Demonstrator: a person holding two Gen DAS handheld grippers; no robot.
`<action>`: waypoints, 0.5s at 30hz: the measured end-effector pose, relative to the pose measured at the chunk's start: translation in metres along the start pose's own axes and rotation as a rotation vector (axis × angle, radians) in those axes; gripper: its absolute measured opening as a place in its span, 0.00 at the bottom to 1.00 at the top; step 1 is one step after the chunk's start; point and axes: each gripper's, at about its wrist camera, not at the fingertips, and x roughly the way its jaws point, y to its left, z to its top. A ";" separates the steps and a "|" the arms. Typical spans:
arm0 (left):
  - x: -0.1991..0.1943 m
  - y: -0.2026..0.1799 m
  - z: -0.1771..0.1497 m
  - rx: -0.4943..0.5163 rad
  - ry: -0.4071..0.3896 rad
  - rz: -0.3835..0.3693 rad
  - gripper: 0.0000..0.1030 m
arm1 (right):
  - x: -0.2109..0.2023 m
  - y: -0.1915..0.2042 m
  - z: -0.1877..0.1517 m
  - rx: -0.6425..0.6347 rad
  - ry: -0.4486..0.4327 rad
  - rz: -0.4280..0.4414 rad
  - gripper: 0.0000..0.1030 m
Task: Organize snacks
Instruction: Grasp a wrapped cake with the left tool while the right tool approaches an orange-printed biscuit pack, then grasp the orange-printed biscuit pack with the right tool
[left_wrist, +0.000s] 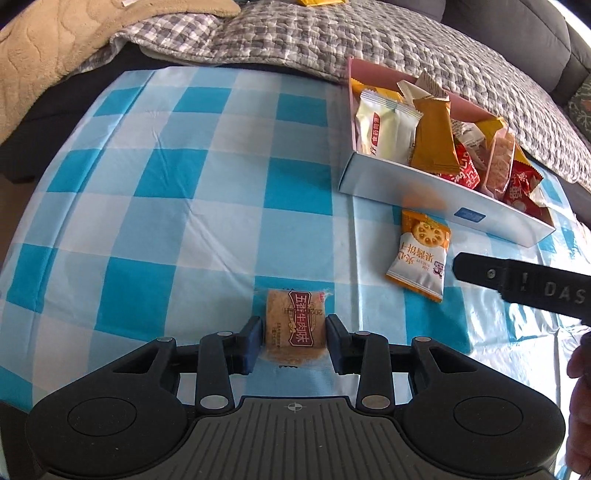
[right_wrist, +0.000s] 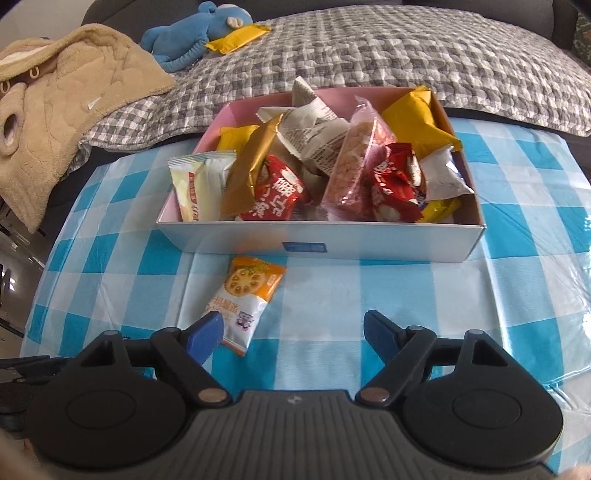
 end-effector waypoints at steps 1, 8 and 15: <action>0.001 0.001 0.001 -0.006 0.001 -0.005 0.34 | 0.005 0.005 0.000 -0.012 0.005 -0.002 0.79; 0.008 0.003 0.002 0.001 0.012 0.012 0.35 | 0.027 0.039 0.005 -0.092 0.010 -0.013 0.78; 0.009 0.006 0.004 -0.003 0.004 0.012 0.36 | 0.042 0.063 0.001 -0.230 -0.032 -0.096 0.67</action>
